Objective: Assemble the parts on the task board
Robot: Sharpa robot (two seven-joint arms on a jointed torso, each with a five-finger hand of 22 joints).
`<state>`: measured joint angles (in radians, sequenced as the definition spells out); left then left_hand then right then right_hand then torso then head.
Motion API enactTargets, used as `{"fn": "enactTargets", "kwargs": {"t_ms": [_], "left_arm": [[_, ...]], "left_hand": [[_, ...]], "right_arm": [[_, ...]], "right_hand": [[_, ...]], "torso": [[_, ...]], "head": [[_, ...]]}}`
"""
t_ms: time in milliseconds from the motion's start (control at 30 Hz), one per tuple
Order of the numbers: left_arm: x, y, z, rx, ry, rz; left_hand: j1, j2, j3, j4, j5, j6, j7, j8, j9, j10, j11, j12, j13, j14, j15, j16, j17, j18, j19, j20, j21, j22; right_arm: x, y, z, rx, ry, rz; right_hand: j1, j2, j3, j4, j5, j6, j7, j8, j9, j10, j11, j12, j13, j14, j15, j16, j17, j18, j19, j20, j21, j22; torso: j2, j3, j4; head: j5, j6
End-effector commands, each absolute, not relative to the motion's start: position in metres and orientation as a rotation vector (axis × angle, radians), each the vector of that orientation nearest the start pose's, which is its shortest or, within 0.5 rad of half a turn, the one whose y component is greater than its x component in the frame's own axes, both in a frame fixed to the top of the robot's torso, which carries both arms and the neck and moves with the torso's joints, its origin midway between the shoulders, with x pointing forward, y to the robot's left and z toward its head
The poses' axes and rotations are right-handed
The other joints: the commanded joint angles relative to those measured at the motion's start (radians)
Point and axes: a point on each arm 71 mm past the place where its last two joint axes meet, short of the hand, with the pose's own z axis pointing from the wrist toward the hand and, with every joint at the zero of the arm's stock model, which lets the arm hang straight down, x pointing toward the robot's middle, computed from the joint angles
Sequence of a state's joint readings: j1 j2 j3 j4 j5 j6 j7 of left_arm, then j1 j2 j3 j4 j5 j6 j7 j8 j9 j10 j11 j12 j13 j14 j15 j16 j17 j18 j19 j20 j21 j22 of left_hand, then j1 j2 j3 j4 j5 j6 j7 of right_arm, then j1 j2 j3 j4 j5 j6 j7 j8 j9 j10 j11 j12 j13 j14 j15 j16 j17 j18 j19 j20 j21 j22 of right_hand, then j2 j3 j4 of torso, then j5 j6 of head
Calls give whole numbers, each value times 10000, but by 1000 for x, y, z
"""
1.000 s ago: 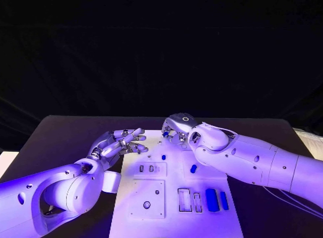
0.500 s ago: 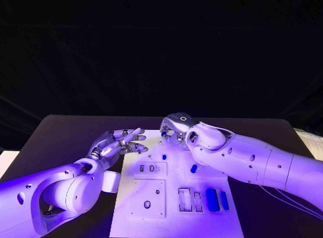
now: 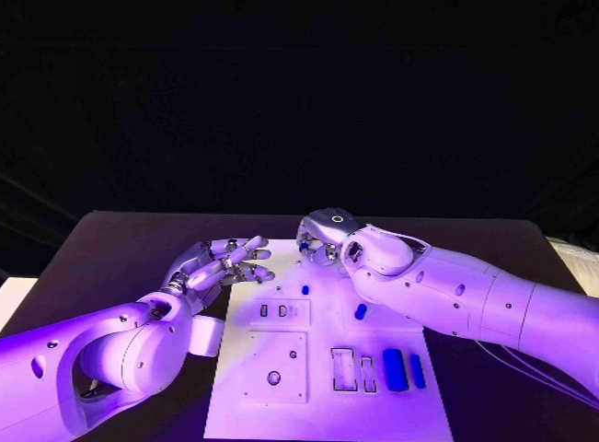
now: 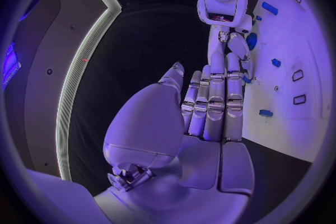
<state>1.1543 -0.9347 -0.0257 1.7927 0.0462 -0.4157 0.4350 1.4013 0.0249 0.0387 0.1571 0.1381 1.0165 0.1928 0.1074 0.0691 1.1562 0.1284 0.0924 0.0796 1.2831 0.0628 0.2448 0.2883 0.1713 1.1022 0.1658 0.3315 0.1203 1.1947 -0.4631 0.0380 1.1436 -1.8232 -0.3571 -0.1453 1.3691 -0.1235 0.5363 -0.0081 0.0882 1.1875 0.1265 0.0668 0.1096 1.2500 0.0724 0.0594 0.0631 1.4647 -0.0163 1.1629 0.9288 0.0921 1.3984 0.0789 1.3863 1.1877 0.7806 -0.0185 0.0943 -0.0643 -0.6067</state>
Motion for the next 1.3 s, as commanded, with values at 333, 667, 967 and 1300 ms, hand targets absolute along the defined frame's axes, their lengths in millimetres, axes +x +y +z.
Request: {"fn": "enactTargets", "kwargs": {"t_ms": [333, 667, 967, 1300], "left_arm": [[432, 180, -169, -11676, 14143, -16652], [433, 182, -169, -11715, 14174, -16582], [434, 186, -170, -11742, 14156, -16506], [434, 188, -170, -11752, 14180, -16510]], "left_hand": [[41, 48, 73, -3, 45, -23, 22, -58, 11, -31, 0, -59, -13, -28, -4, -52, 17, 115, 34, 45, -63, -16], [43, 41, 74, -6, 42, -25, 25, -61, 11, -34, 3, -63, -14, -33, -2, -60, 25, 114, 33, 46, -65, -18], [153, 15, 125, -88, 44, -33, 26, -72, 11, -47, 3, -84, -22, -55, -2, -99, 71, 113, 28, 43, -76, -29], [154, 13, 127, -89, 40, -33, 29, -73, 12, -49, 6, -86, -23, -56, -1, -103, 76, 113, 28, 43, -77, -30]], "right_arm": [[551, -109, -175, -4073, 14269, 4670], [545, -117, -169, -3916, 13771, 5170], [533, -164, -151, -2645, 13545, 6148], [529, -234, -144, -604, 16090, 5323]], "right_hand": [[-624, -753, -577, 257, -353, -1784, 423, -41, -415, -1800, 311, 0, -20, -67, 346, -655, -1030, 66, -618, 286, -536, -1079], [-140, -564, -1724, 471, -40, -1902, 493, 24, -401, -1825, 394, 186, 22, -99, 369, -916, -1441, 111, -700, 369, -707, -1352], [-140, -467, -1436, 707, 1022, -1307, 271, 84, -374, -466, 87, 521, 107, 55, 130, -553, -982, 8, -394, 206, -416, -815], [-794, -645, -4850, 1755, 936, -2097, -67, -4, -410, 2418, -460, 4699, 4014, 630, -334, 2113, 2858, -470, 750, -213, 905, 1638]], "torso": [[2, 1, 21], [2, 7, 7], [-26, 41, -93], [-92, 52, -240]], "head": [[-29, 7], [-57, 37], [-34, 65], [-35, 101]]}}
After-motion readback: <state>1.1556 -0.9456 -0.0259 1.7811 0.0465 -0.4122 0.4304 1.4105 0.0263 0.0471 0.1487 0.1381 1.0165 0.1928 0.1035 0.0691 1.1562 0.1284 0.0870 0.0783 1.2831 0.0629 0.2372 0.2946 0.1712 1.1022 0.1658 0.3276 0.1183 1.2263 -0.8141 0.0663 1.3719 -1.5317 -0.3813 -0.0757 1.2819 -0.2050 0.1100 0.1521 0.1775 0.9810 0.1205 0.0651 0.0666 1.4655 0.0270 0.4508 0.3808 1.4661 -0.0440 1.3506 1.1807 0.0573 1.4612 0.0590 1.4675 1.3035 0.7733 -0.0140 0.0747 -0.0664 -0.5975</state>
